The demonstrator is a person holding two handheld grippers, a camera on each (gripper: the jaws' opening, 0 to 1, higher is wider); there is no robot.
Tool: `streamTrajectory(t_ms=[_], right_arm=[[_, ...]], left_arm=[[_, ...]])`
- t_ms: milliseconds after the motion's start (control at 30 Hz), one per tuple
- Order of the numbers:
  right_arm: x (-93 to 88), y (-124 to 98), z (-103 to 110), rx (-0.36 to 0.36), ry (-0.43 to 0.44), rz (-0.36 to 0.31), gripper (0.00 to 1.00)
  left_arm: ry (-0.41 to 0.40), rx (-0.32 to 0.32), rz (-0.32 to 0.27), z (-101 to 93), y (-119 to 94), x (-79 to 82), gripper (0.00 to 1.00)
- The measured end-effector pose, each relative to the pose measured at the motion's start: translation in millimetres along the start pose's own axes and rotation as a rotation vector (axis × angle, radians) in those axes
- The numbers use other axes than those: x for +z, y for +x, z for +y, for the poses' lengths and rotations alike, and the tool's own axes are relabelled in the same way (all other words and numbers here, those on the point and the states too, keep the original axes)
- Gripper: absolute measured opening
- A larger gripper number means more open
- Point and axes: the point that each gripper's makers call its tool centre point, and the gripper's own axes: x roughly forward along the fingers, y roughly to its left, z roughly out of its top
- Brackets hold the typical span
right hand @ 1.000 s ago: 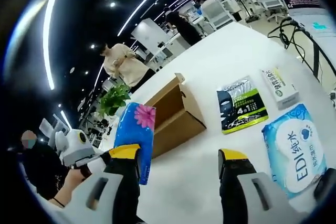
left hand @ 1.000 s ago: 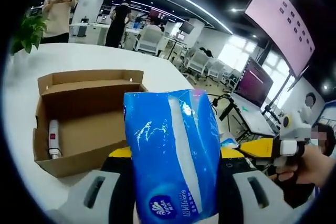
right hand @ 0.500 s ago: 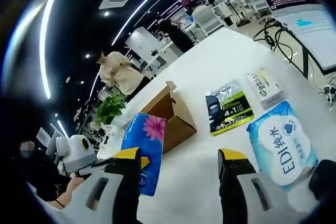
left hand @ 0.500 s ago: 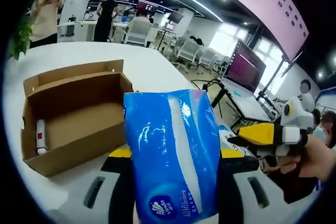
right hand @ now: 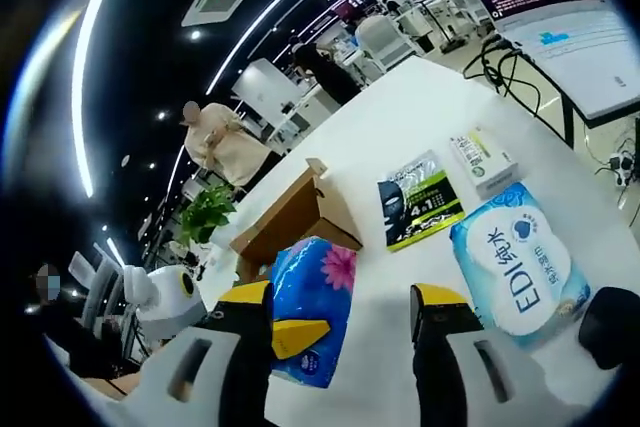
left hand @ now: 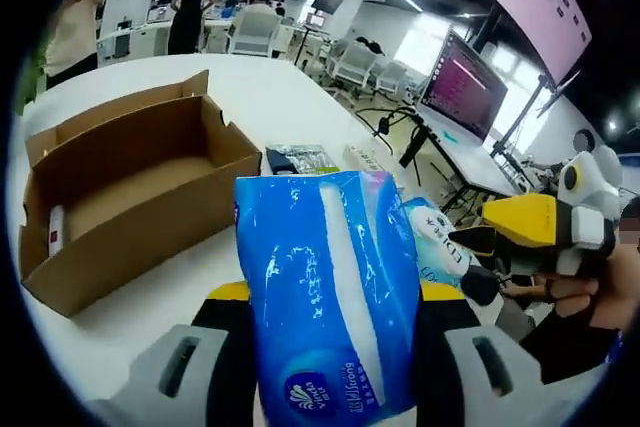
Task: Operate the shoe box by opening the lid, removing the specified soft item, and placing it in the target area until the item is outside and the box remains undamaged.
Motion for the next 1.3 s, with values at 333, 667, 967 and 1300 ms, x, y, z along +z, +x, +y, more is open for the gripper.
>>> streamTrajectory(t_ms=[333, 667, 967, 1300], right_arm=[[-8.1, 16.1, -1.7, -0.022, -0.06, 0.078, 0.48], [-7.5, 30.7, -14.5, -0.07, -0.138, 0.16, 0.45], [-11.1, 36.8, -28.2, -0.099, -0.18, 0.204, 0.44], [-16.4, 52.0, -38.5, -0.111, -0.199, 0.248, 0.42]], left_arm=[[0.008, 0.046, 0.067, -4.7, 24.2, -16.9, 0.6], [0.017, 0.101, 0.121, -3.7, 51.4, -30.7, 0.6], [0.031, 0.159, 0.156, -3.3, 70.5, -40.2, 0.6], [0.035, 0.204, 0.162, -7.0, 80.3, -33.1, 0.63]])
